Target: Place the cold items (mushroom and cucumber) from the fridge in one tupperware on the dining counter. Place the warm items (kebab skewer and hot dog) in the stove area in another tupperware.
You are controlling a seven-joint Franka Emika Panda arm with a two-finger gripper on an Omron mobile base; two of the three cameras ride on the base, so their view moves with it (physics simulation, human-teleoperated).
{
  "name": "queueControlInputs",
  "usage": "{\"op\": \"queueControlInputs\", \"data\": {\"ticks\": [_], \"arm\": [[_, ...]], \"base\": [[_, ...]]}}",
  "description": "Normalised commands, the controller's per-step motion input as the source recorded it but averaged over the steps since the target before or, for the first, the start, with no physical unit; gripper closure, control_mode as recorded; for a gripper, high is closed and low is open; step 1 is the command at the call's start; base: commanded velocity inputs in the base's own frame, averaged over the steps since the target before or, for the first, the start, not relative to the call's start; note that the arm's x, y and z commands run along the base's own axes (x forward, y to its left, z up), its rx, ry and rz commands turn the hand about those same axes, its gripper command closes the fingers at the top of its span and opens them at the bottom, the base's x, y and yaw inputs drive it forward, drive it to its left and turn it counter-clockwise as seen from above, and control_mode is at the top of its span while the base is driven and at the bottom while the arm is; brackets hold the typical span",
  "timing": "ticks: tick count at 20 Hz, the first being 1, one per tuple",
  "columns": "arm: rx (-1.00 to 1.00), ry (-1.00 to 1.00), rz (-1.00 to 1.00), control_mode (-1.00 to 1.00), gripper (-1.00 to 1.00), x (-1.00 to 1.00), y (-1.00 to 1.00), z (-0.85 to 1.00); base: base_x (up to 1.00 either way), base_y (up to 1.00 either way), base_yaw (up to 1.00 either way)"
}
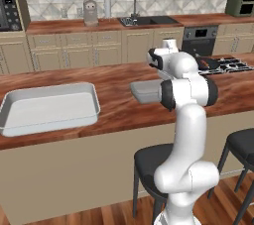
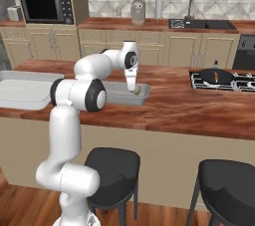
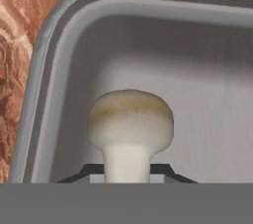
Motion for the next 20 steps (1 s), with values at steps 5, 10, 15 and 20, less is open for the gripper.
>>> {"op": "queueControlInputs", "data": {"ticks": [5,10,15,20], "arm": [[0.0,0.0,0.0,-1.0,-1.0,0.0,0.0,0.0],[0.0,-0.04,0.0,-1.0,-1.0,-0.24,0.0,0.06],[-0.09,-0.03,0.0,-1.0,-1.0,-0.49,0.0,0.35],[-0.12,-0.03,0.0,-1.0,-1.0,-0.5,0.0,0.3]], "base": [[0.0,0.0,0.0],[0.0,0.0,0.0],[0.0,0.0,0.0],[0.0,0.0,0.0]]}}
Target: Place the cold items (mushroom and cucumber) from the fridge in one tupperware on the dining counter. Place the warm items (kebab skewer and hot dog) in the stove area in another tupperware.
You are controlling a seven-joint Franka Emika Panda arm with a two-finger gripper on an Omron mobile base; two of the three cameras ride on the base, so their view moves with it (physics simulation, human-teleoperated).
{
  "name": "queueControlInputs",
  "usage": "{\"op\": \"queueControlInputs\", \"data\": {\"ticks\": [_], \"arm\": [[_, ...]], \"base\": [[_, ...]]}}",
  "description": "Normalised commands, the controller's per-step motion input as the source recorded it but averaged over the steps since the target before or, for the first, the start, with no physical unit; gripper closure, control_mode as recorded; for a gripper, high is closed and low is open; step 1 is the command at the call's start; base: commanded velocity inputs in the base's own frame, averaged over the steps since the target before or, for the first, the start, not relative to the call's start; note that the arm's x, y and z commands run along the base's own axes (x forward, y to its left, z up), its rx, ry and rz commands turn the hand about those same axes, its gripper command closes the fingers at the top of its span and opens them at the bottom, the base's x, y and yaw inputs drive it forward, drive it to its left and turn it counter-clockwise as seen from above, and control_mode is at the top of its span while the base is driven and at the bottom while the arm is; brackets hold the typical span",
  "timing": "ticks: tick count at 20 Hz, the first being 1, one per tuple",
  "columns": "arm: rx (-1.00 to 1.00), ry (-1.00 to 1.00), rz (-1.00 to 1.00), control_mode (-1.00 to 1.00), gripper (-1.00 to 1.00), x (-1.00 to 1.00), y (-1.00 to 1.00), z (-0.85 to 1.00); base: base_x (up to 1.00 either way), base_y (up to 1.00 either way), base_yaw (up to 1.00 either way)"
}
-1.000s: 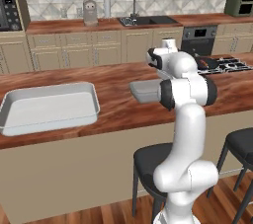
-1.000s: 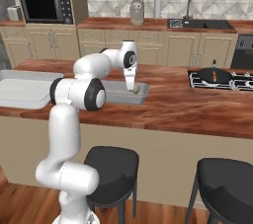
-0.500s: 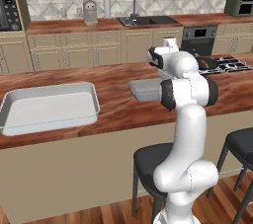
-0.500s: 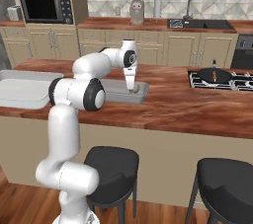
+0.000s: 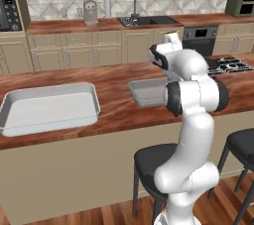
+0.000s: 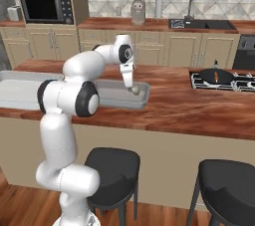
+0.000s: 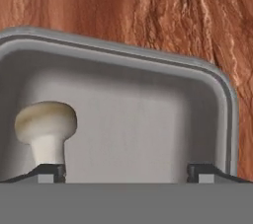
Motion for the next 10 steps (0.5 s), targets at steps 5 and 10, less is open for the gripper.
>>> {"op": "queueControlInputs", "data": {"ticks": [5,10], "arm": [[-0.03,-0.11,0.07,-1.0,-1.0,-0.89,-0.06,0.19],[-0.03,-0.06,0.31,-1.0,-1.0,-0.92,0.17,0.48]], "base": [[0.0,0.0,0.0],[0.0,0.0,0.0]]}}
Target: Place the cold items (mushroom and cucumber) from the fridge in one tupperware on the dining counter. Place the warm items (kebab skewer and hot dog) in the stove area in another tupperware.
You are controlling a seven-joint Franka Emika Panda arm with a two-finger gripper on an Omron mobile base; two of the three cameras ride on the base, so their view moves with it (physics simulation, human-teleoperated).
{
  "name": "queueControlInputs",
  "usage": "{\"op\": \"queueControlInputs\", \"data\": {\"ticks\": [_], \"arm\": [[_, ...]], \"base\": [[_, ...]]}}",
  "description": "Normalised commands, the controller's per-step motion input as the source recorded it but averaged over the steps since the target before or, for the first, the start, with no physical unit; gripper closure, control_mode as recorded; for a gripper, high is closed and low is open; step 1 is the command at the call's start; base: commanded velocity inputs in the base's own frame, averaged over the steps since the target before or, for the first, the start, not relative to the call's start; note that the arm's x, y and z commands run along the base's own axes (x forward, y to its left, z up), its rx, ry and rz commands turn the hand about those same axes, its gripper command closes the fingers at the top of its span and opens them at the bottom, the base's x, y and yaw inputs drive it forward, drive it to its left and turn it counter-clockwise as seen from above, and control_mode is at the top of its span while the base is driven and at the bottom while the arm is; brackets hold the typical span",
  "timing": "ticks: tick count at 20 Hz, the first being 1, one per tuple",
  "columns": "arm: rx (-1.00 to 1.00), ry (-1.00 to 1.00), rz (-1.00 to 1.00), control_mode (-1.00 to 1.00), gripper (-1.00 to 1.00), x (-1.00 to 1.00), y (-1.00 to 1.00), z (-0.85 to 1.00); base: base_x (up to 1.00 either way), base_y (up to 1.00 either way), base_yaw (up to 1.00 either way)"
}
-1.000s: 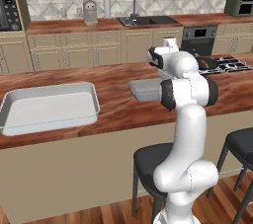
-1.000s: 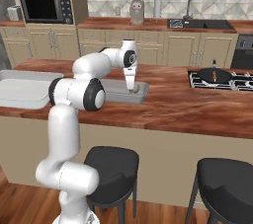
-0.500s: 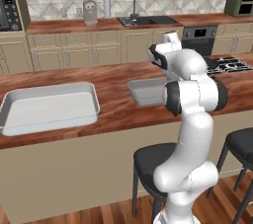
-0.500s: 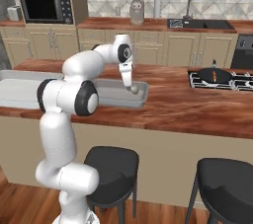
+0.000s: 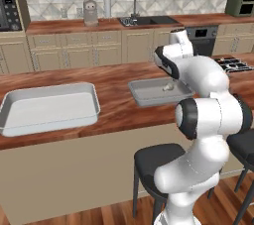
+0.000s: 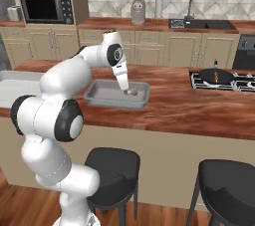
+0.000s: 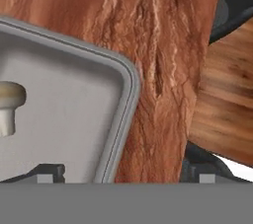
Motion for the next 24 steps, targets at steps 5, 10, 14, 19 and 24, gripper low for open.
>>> {"op": "queueControlInputs", "data": {"ticks": [5,10,14,19,24], "arm": [[-0.09,0.2,0.61,-1.0,-1.0,-0.93,0.47,0.71],[0.15,0.08,0.6,-1.0,-1.0,-1.0,0.11,0.25],[0.34,0.0,0.54,-1.0,-1.0,-1.0,0.04,0.0],[0.08,0.0,0.58,-1.0,-1.0,-1.0,0.48,-0.01],[-0.06,0.0,0.41,-1.0,-1.0,-0.84,0.28,-0.5]], "base": [[0.0,0.0,0.0],[0.0,0.0,0.0],[0.0,0.0,0.0],[0.0,0.0,0.0],[0.0,0.0,0.0]]}}
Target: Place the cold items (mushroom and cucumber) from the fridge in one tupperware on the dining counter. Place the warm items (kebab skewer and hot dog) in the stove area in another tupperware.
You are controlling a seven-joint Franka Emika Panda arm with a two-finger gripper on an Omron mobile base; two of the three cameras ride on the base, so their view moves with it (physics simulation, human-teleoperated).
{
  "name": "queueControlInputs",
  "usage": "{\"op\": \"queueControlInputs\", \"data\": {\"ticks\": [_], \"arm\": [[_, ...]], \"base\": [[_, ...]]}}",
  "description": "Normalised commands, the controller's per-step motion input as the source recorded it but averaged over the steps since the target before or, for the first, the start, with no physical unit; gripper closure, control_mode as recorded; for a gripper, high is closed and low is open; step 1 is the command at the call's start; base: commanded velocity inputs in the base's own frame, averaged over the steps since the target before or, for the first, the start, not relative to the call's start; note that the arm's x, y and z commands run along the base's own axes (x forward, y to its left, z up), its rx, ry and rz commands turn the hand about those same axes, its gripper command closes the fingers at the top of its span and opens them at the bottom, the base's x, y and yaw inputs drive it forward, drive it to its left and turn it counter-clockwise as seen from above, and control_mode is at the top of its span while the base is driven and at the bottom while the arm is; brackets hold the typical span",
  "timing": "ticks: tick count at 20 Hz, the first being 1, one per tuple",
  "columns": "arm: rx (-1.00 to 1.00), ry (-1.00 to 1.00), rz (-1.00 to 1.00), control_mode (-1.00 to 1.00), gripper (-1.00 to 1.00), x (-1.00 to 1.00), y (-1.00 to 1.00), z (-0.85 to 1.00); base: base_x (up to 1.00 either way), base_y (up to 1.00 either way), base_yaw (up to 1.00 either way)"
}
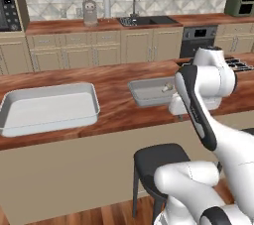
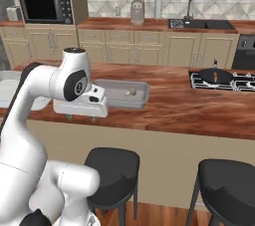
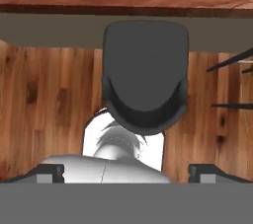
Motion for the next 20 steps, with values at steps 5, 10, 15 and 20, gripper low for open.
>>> {"op": "queueControlInputs", "data": {"ticks": [5,10,15,20], "arm": [[-0.05,-0.01,0.14,-1.0,-1.0,-0.53,0.12,-0.69],[-0.03,0.04,0.01,-1.0,-1.0,0.0,0.21,0.0],[0.0,0.0,-0.05,-1.0,-1.0,-0.05,0.0,0.0],[0.0,0.0,0.0,1.0,-1.0,0.0,0.0,0.0]], "base": [[0.0,0.0,0.0],[0.0,0.0,0.0],[0.0,0.0,0.0],[-0.77,-0.38,-0.49]]}}
